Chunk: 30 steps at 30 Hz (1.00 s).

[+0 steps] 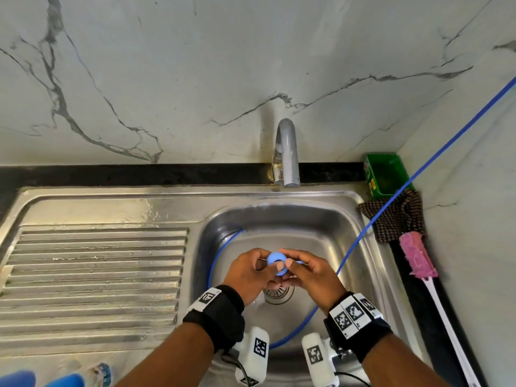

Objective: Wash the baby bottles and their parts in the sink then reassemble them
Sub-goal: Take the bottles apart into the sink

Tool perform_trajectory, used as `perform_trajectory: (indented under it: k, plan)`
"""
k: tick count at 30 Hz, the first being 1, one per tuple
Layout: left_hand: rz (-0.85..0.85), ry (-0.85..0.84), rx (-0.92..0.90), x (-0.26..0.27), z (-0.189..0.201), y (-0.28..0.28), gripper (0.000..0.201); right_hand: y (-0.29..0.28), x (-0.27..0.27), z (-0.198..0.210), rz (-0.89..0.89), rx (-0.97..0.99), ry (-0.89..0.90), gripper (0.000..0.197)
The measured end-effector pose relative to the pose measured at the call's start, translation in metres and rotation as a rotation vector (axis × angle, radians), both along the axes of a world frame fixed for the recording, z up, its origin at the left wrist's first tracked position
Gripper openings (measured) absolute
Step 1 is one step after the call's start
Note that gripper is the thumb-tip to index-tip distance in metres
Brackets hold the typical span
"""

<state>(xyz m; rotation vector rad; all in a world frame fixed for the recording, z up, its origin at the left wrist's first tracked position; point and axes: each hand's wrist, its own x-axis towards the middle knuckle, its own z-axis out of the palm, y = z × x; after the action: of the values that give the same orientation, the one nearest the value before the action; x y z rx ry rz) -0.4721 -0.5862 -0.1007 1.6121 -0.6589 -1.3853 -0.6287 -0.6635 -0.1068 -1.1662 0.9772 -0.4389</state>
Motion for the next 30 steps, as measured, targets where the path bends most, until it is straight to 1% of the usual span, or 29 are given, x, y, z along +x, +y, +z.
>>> perform_trajectory:
  k: [2,4,8,10,11,12,15,17,18,20,22,24,25,28,29,30]
  plan:
    - [0.032,0.041,0.017,0.000,-0.001,0.002,0.037,0.003,0.002,0.003,-0.010,0.086,-0.039,0.023]
    - [0.035,0.040,0.033,0.000,-0.003,0.005,0.038,0.006,0.004,0.002,-0.019,0.149,-0.055,0.028]
    - [-0.008,0.048,0.042,-0.001,-0.007,0.009,0.023,0.009,0.001,-0.006,-0.025,0.224,-0.108,0.032]
    - [-0.022,0.036,0.046,0.001,-0.009,0.010,0.022,0.008,-0.002,-0.008,0.005,0.219,-0.123,0.030]
    - [-0.029,0.037,0.050,0.002,-0.011,0.010,0.024,0.008,-0.003,-0.011,0.037,0.192,-0.112,0.031]
    - [-0.036,0.049,0.060,0.002,-0.012,0.010,0.027,0.007,-0.004,-0.014,0.082,0.140,-0.083,0.035]
    - [-0.054,0.088,0.093,0.001,-0.016,0.008,0.031,0.003,-0.004,-0.026,0.219,-0.157,0.093,0.047]
    - [-0.033,0.074,0.119,0.000,-0.020,0.004,0.027,0.001,-0.002,-0.031,0.223,-0.267,0.186,0.050]
    - [-0.016,0.066,0.144,0.000,-0.022,0.002,0.026,0.000,-0.001,-0.033,0.219,-0.300,0.219,0.050]
    - [-0.003,0.089,0.215,0.003,-0.022,-0.002,0.036,-0.001,0.002,-0.036,0.240,-0.373,0.247,0.046]
    - [-0.041,0.109,0.262,0.006,-0.022,-0.006,0.035,-0.005,0.002,-0.043,0.260,-0.447,0.268,0.037]
    - [-0.043,0.066,0.289,0.009,-0.026,-0.010,0.026,-0.011,0.001,-0.055,0.252,-0.470,0.335,0.033]
    - [-0.011,0.025,0.308,0.011,-0.029,-0.013,0.022,-0.015,0.001,-0.061,0.235,-0.463,0.388,0.031]
    - [0.053,-0.166,0.389,0.022,-0.050,-0.021,0.018,-0.025,-0.001,-0.076,0.145,-0.389,0.492,0.019]
    - [0.042,-0.237,0.421,0.027,-0.056,-0.023,0.017,-0.028,-0.002,-0.079,0.125,-0.344,0.495,0.015]
    - [0.011,-0.306,0.450,0.032,-0.062,-0.025,0.022,-0.031,-0.002,-0.082,0.121,-0.305,0.499,0.013]
